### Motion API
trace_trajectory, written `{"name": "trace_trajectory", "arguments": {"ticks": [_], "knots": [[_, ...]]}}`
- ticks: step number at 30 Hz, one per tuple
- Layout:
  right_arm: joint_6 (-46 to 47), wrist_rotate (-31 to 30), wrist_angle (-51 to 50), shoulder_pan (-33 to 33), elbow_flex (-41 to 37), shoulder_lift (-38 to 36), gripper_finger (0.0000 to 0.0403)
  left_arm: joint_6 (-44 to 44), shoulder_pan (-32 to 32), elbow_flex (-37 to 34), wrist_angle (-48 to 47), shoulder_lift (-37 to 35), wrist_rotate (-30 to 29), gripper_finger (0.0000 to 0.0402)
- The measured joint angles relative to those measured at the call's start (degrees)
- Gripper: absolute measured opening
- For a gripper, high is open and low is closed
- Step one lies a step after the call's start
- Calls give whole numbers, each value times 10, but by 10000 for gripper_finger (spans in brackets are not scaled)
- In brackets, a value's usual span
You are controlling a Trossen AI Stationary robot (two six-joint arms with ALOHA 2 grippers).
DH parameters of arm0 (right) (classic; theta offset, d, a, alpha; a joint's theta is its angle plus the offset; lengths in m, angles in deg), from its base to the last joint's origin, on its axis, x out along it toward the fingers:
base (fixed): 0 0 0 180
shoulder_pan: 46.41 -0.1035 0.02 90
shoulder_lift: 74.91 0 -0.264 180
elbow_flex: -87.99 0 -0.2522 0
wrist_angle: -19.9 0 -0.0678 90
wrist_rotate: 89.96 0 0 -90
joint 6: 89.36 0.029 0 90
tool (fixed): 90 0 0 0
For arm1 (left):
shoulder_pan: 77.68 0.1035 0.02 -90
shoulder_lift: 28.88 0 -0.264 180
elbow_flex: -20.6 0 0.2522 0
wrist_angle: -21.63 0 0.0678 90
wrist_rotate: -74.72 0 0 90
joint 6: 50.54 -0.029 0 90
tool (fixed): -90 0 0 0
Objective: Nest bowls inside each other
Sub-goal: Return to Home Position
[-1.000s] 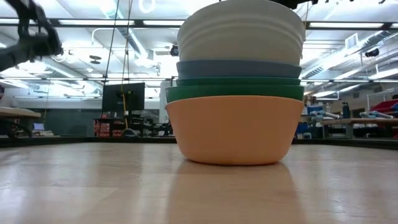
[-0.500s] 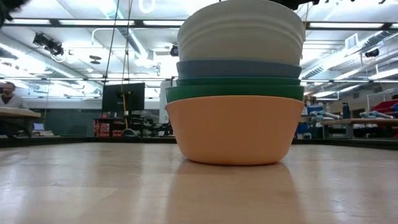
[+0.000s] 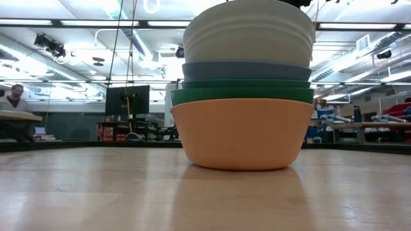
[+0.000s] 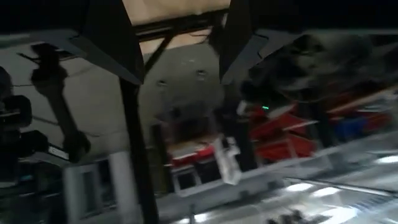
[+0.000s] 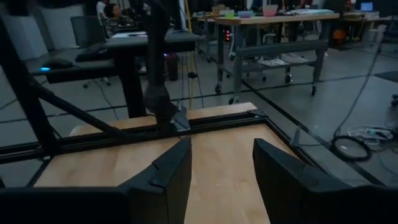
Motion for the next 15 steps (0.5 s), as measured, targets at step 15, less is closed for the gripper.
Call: {"name": "trace_trajectory", "arguments": {"ticks": [15], "knots": [[-9,-37,-60,-25,0,-70,160,170,480,0,-143,20,515,218]]}}
